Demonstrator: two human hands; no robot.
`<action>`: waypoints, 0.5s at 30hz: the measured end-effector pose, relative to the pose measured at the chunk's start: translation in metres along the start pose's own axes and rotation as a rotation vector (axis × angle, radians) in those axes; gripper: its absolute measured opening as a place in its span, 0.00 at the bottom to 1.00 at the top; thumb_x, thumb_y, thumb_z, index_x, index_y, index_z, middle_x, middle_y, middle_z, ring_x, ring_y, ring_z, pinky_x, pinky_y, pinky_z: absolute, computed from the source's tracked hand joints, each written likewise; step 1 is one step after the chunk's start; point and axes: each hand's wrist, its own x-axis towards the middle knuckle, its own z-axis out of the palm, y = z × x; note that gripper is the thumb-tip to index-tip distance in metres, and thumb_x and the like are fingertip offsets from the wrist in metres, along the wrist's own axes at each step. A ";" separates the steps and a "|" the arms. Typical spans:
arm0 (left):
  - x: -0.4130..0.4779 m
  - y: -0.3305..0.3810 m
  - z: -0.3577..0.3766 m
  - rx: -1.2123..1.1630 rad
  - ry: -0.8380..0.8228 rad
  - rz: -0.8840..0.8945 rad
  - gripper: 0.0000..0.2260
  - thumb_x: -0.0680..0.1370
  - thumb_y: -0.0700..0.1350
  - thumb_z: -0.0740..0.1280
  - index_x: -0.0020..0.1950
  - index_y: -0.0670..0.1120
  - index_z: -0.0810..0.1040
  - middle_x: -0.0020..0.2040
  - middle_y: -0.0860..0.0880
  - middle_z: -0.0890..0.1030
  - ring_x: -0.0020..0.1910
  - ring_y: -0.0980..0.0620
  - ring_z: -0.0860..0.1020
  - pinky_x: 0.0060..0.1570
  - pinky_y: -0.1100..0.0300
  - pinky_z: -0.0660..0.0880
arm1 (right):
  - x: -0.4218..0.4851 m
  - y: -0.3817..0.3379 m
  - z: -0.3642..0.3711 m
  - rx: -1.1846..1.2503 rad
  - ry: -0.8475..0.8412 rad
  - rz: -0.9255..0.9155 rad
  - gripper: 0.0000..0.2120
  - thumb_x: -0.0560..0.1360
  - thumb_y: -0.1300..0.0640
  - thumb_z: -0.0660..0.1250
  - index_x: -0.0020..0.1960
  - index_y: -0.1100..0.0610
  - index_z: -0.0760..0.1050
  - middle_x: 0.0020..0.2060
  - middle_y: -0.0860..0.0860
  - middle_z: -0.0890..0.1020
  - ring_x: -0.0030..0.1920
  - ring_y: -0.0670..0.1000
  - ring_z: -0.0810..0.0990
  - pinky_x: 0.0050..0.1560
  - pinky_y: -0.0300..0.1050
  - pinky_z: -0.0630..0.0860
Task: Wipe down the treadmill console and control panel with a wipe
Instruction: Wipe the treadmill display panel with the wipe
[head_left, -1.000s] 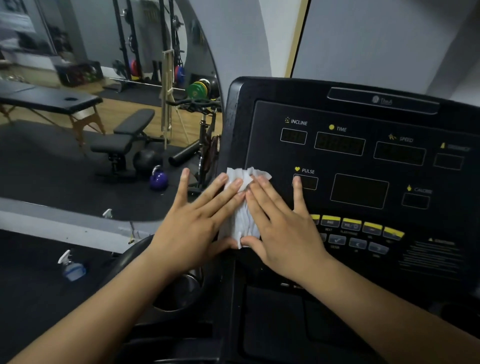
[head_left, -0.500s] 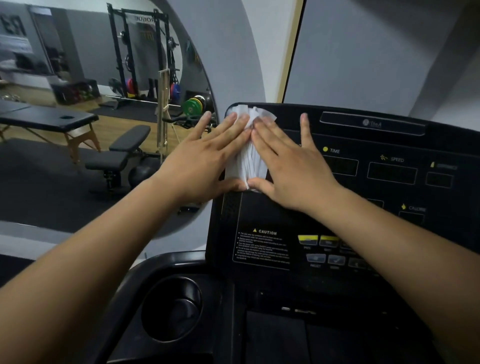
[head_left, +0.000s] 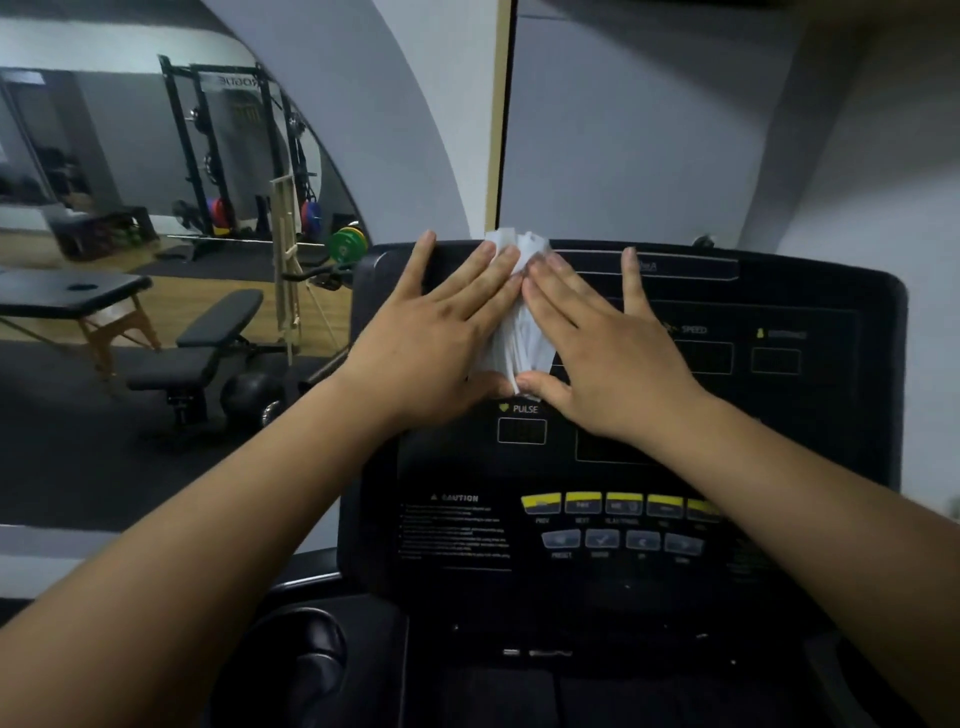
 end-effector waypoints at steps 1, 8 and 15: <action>0.006 0.006 0.000 0.000 -0.003 0.010 0.41 0.75 0.70 0.50 0.80 0.44 0.50 0.80 0.45 0.50 0.79 0.47 0.48 0.74 0.35 0.45 | -0.005 0.007 0.001 0.003 -0.004 0.009 0.42 0.76 0.33 0.50 0.78 0.56 0.39 0.78 0.51 0.41 0.76 0.46 0.37 0.71 0.69 0.37; 0.054 0.056 -0.006 -0.017 -0.013 0.073 0.40 0.76 0.70 0.46 0.79 0.46 0.43 0.80 0.46 0.45 0.79 0.47 0.43 0.74 0.37 0.41 | -0.041 0.062 0.009 0.011 -0.017 0.071 0.43 0.75 0.33 0.51 0.78 0.57 0.41 0.78 0.52 0.43 0.77 0.48 0.40 0.72 0.68 0.36; 0.114 0.123 -0.015 -0.022 -0.012 0.133 0.41 0.76 0.70 0.46 0.79 0.45 0.41 0.80 0.46 0.42 0.78 0.48 0.40 0.73 0.37 0.36 | -0.086 0.129 0.022 0.013 -0.028 0.156 0.42 0.74 0.34 0.52 0.78 0.57 0.44 0.79 0.52 0.47 0.77 0.47 0.41 0.73 0.67 0.37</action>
